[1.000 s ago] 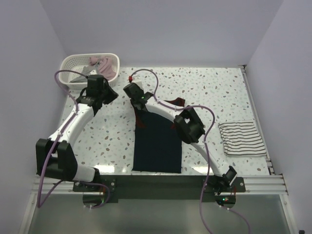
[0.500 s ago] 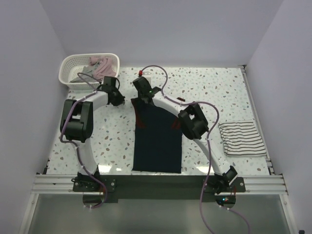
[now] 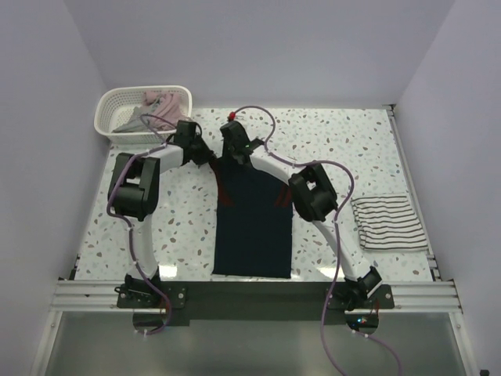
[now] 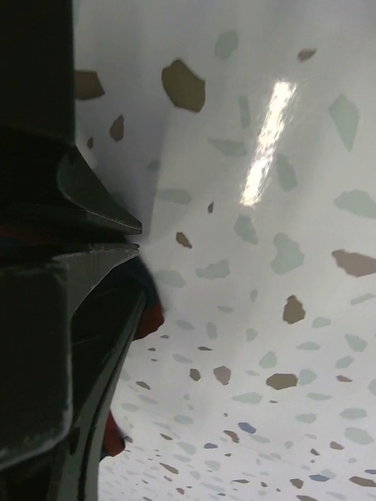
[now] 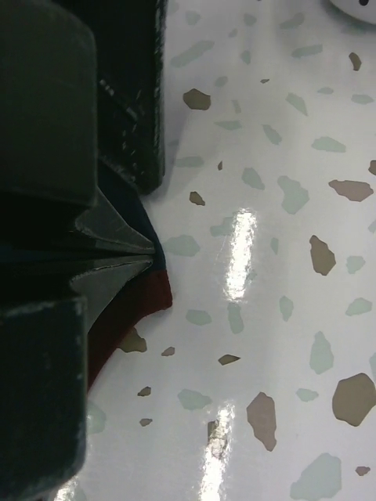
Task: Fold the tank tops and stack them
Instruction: Fold the tank top
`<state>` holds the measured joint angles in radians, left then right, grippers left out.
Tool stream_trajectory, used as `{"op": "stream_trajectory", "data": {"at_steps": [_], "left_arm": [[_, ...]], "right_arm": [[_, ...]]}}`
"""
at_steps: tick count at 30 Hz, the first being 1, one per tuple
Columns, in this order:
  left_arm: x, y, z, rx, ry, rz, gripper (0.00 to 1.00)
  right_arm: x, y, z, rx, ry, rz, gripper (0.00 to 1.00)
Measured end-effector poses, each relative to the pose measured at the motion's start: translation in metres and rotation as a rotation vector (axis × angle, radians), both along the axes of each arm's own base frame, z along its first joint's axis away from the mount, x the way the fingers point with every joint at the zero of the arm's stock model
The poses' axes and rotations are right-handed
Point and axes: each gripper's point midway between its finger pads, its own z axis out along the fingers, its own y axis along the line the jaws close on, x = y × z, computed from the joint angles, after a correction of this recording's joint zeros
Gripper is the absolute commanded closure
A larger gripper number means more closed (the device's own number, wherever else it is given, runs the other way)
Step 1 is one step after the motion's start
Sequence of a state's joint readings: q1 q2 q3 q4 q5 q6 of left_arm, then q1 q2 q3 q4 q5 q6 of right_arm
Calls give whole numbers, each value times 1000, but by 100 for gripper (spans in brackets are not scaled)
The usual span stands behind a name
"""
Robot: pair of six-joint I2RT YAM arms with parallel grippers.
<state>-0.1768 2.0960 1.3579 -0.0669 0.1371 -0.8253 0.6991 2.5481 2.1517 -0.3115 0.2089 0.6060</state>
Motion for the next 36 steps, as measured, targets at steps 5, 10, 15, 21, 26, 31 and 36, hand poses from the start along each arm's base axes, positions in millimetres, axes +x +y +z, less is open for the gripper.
{"op": "stream_trajectory", "data": {"at_steps": [5, 10, 15, 21, 26, 31, 36], "left_arm": [[-5, -27, 6, -55, -15, -69, 87], [-3, -34, 13, -96, -29, -89, 85], [-1, -38, 22, -115, -42, -99, 85], [3, -27, 43, -89, -79, -61, 81], [4, 15, 73, 3, -117, 73, 80], [5, 44, 64, 53, -87, 153, 93], [-8, 45, 23, 72, 11, 148, 100]], "right_arm": [[8, -2, 0, 69, 20, -12, 94], [12, -6, 1, 117, 45, -21, 94], [14, -7, 0, 191, 92, -22, 94], [21, -8, -2, 317, 117, -23, 93], [23, -8, -1, 353, 126, -17, 92], [23, -7, 0, 361, 131, -19, 93], [22, -7, 0, 366, 137, -18, 93]]}}
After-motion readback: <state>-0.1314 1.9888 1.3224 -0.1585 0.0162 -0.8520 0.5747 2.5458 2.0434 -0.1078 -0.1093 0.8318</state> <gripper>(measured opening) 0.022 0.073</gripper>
